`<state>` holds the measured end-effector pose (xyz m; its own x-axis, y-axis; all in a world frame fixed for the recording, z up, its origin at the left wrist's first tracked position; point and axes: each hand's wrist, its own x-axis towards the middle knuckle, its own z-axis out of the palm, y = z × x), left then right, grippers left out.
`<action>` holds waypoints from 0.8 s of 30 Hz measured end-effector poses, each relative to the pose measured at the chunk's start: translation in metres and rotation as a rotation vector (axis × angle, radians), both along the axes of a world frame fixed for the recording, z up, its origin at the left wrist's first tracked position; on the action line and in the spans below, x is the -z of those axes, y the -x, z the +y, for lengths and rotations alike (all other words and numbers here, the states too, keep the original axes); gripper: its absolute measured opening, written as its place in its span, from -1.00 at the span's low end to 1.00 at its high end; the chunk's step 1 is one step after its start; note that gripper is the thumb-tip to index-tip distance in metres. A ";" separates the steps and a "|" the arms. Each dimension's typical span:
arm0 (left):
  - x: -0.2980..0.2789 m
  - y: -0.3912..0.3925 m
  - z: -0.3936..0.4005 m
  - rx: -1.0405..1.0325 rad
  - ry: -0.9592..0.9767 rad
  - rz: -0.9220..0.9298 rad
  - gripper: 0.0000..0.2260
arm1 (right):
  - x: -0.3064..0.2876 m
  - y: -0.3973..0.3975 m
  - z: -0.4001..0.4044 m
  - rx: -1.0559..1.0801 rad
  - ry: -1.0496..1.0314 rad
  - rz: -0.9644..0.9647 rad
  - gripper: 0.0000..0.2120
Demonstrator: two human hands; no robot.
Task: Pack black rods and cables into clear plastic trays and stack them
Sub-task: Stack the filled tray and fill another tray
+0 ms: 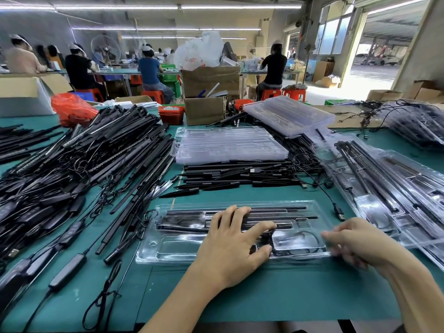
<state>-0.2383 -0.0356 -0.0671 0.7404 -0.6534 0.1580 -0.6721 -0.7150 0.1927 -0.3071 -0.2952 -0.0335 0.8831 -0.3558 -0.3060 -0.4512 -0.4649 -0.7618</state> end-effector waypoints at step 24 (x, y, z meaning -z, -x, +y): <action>-0.014 -0.013 0.024 0.001 0.057 0.088 -0.59 | 0.013 -0.004 0.013 0.056 0.158 -0.067 -0.60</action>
<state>-0.2251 -0.0121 -0.0534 0.7525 -0.6457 0.1293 -0.6513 -0.7006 0.2915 -0.3027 -0.2817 -0.0469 0.8772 -0.4436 -0.1835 -0.4302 -0.5566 -0.7107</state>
